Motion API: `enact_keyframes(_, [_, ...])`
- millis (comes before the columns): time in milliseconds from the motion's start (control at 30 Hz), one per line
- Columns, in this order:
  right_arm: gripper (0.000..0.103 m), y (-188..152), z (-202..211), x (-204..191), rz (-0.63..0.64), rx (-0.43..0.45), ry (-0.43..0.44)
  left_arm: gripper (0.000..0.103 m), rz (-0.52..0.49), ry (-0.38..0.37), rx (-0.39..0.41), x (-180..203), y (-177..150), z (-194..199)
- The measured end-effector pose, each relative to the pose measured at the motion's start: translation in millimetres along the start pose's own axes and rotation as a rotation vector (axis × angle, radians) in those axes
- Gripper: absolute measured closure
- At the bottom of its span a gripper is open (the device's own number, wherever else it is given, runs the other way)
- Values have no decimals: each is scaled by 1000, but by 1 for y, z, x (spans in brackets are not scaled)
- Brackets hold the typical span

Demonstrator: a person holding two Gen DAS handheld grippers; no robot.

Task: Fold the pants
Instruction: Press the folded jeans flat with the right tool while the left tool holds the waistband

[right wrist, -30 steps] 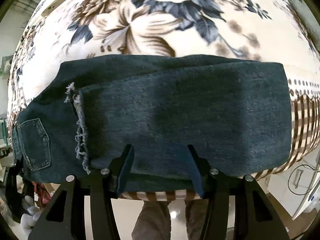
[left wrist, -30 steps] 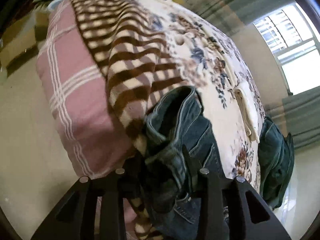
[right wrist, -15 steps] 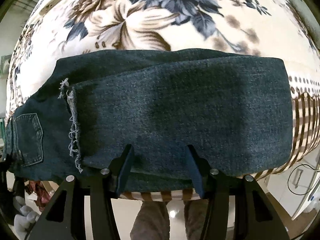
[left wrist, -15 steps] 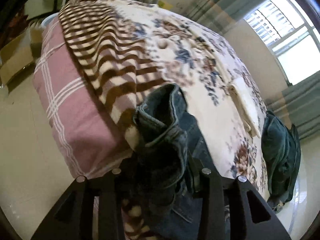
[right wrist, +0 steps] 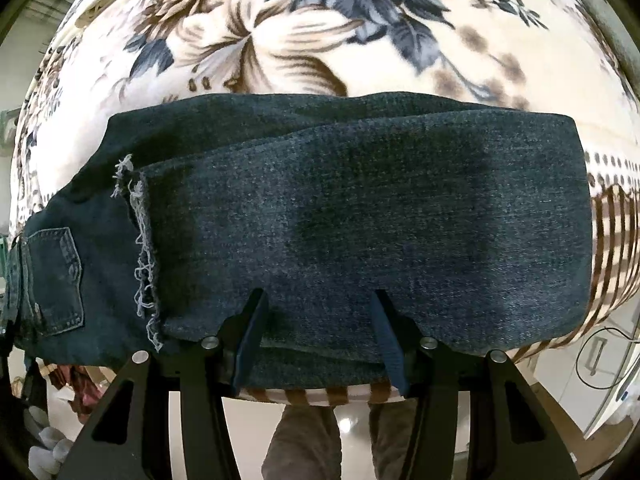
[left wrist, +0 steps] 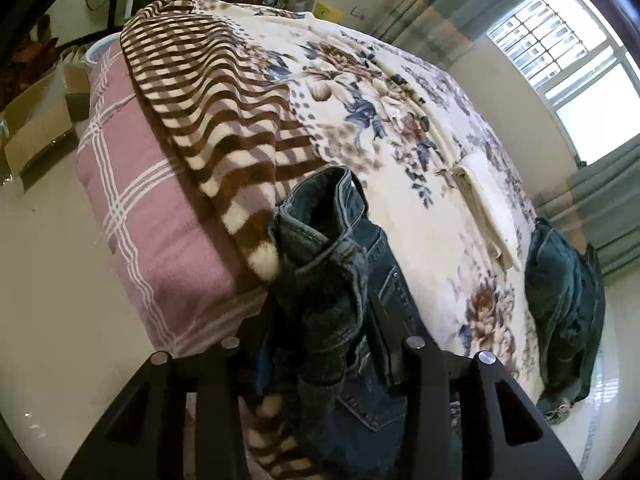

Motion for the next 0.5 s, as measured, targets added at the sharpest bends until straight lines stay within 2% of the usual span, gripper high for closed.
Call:
enact_keyframes(200, [48, 1, -1, -3, 8, -4, 0, 67, 8, 12, 12, 1, -7, 9])
enact_keyframes(300, [48, 3, -3, -2, 6, -5, 4, 59, 14, 17, 18, -1, -8, 7])
enact_keyframes(333, [48, 3, -3, -3, 8, -5, 4, 52, 22, 26, 12, -2, -6, 4])
enact_keyframes(367, [48, 2, -4, -5, 9, -6, 5, 39, 44, 19, 4, -6, -4, -1])
enact_keyframes(400, [48, 2, -3, -3, 8, -7, 6, 33, 64, 7, -5, -10, -2, -6])
enact_keyframes(500, [48, 2, -4, -3, 9, -9, 10, 31, 125, 20, -19, -30, 3, -28])
Point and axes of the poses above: each gripper's, at about its wrist camera, not at the fingertips, and z roughly against the way its jaws point, x to its right, y to its top, the point moved 2 cm from there along -z, roughly the way its jaws point, and after that the axes turned 9 degrees about -y, right-handed, at the moved point
